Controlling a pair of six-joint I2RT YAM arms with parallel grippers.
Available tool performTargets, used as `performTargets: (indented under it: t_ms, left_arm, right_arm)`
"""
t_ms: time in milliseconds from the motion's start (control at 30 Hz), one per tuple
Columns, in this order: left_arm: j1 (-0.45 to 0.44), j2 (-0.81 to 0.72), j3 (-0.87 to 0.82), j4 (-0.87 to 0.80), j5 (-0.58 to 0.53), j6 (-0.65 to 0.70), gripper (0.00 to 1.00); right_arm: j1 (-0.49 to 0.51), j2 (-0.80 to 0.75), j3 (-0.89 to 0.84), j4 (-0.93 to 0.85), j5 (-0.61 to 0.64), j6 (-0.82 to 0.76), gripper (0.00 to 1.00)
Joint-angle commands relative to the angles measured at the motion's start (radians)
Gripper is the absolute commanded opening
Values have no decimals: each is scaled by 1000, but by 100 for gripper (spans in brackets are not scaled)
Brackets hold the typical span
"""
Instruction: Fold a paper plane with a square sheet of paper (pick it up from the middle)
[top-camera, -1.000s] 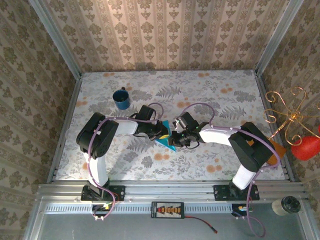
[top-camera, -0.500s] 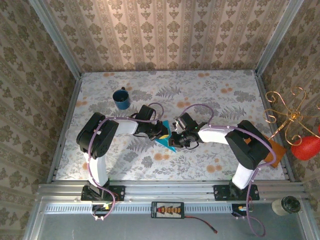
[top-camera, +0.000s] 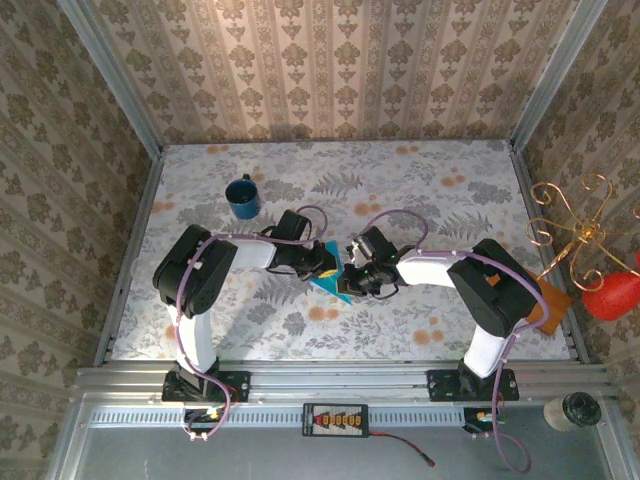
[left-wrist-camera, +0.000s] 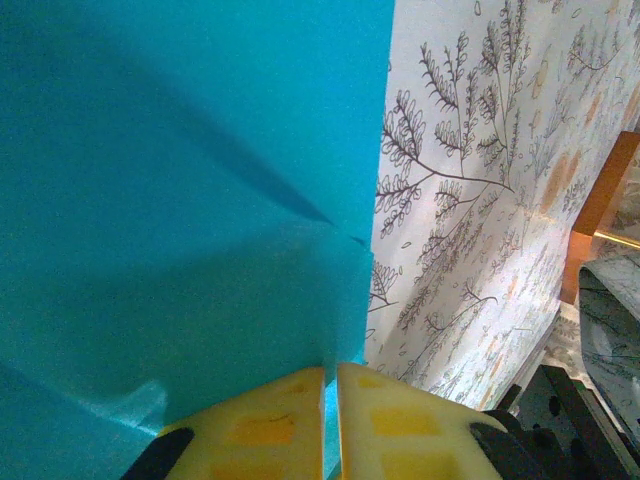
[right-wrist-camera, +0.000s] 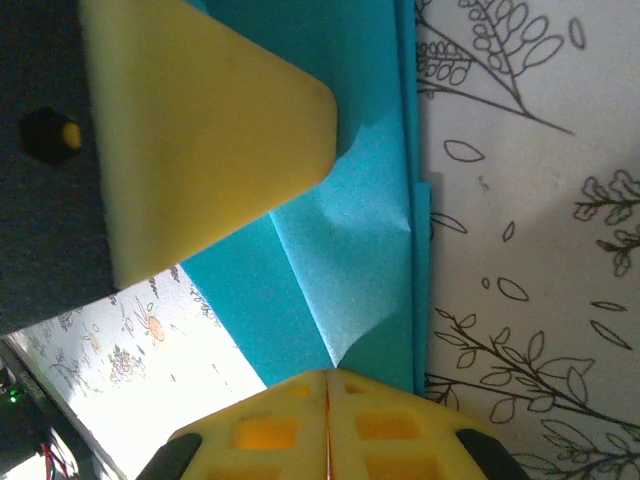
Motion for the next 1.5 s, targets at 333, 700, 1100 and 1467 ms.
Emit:
performTargets:
  t_ms: [333, 700, 1100, 1467]
  left_arm:
    - [3, 66, -34, -108, -85, 21, 12]
    - [3, 62, -34, -107, -86, 22, 12]
    - [2, 68, -34, -115, -88, 18, 12]
    - [3, 76, -44, -125, -102, 12, 12]
  right_arm:
    - [-18, -64, -45, 47, -74, 30, 11]
    - [-24, -13, 33, 4, -16, 0, 12]
    - [-23, 58, 57, -44, -16, -19, 10]
    - [-22, 20, -12, -104, -60, -48, 9]
